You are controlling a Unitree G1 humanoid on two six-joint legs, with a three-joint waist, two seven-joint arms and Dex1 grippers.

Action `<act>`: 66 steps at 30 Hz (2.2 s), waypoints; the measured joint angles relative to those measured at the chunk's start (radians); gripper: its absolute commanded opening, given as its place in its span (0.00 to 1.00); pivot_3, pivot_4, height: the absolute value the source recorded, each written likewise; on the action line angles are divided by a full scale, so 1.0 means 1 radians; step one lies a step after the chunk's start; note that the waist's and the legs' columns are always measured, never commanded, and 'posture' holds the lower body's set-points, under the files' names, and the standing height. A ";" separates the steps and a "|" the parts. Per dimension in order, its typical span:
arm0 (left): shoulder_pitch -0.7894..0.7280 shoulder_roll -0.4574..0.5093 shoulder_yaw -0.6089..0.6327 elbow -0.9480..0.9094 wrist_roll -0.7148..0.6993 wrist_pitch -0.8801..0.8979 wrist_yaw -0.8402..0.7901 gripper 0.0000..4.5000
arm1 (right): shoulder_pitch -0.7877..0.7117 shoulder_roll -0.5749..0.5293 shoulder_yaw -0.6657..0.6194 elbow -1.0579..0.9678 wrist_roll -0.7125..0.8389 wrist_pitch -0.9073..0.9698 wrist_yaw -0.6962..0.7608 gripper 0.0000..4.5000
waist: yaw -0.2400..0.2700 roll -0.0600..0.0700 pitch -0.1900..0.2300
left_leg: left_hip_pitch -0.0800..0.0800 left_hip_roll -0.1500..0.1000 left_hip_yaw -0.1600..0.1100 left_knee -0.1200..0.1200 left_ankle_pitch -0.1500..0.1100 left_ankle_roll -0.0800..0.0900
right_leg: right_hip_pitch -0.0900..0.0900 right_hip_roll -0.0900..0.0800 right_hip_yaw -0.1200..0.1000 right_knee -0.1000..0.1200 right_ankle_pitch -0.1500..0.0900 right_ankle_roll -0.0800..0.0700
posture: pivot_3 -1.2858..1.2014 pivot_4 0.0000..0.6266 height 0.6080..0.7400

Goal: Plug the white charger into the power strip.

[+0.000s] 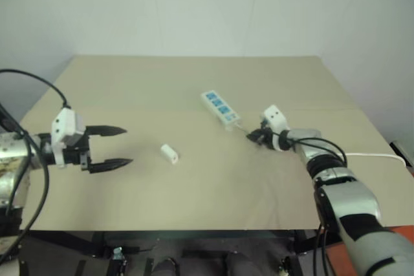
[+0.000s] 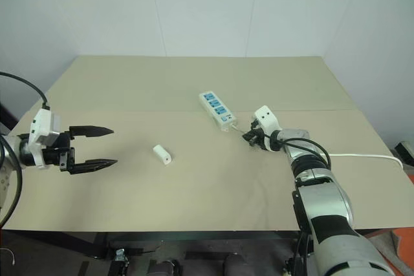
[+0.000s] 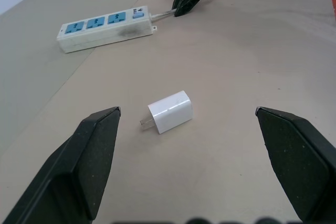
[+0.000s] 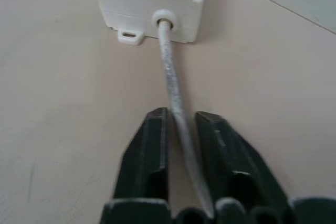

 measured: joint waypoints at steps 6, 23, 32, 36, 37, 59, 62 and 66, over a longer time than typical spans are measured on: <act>-0.021 -0.018 -0.025 -0.001 0.002 -0.001 0.004 1.00 | 0.046 0.000 0.004 -0.083 -0.009 -0.015 0.006 0.01 | -0.007 0.000 0.000 | -0.002 0.000 -0.002 0.000 0.000 0.000 | 0.000 0.000 -0.002 0.000 0.000 0.000 | 0.52 0.24 1.00; -0.202 -0.060 -0.137 0.103 0.034 -0.005 -0.064 1.00 | 0.859 -0.106 -0.139 -1.292 0.114 0.377 -0.090 0.35 | 0.027 0.001 0.000 | -0.001 -0.001 -0.004 0.003 0.001 -0.001 | 0.002 0.000 -0.005 0.000 -0.004 0.007 | 0.52 0.24 1.00; -0.263 -0.065 -0.155 0.183 0.067 -0.025 -0.105 1.00 | 0.871 -0.015 -0.159 -1.386 0.155 0.367 -0.207 0.99 | 0.035 0.001 0.000 | -0.004 -0.001 -0.004 0.003 0.001 0.000 | 0.000 0.000 -0.005 -0.001 -0.004 0.006 | 0.52 0.24 1.00; -0.263 -0.065 -0.155 0.185 0.076 -0.026 -0.108 1.00 | 0.853 0.038 -0.136 -1.378 0.137 0.311 -0.262 0.99 | 0.035 0.001 0.000 | -0.004 0.000 -0.004 0.003 0.001 0.000 | 0.000 0.000 -0.005 0.000 -0.004 0.006 | 0.52 0.24 1.00; -0.263 -0.066 -0.155 0.185 0.077 -0.026 -0.108 1.00 | 0.839 0.054 -0.133 -1.370 0.137 0.309 -0.273 0.99 | 0.035 0.001 0.000 | -0.004 0.000 -0.004 0.003 0.001 -0.001 | 0.000 0.000 -0.005 0.000 -0.004 0.006 | 0.52 0.24 1.00; -0.226 -0.065 -0.135 0.163 0.080 -0.029 -0.094 1.00 | 0.704 0.169 -0.069 -1.072 0.078 0.206 -0.386 0.99 | 0.035 0.000 0.000 | -0.004 0.000 -0.005 0.003 0.001 0.000 | 0.000 0.000 -0.005 0.000 -0.003 0.004 | 0.52 0.24 1.00; -0.226 -0.065 -0.134 0.162 0.080 -0.031 -0.092 1.00 | 0.703 0.191 -0.082 -1.036 0.090 0.169 -0.395 0.99 | 0.034 0.000 0.000 | -0.004 0.000 -0.004 0.002 0.001 -0.001 | 0.000 0.000 -0.005 0.000 -0.003 0.004 | 0.52 0.24 1.00; -0.230 -0.072 -0.135 0.162 0.079 -0.033 -0.087 1.00 | 0.700 0.206 -0.103 -1.010 0.117 0.152 -0.393 0.99 | 0.034 0.000 0.000 | -0.003 0.000 -0.005 0.003 0.001 0.000 | 0.000 0.000 -0.005 0.000 -0.002 0.003 | 0.52 0.24 1.00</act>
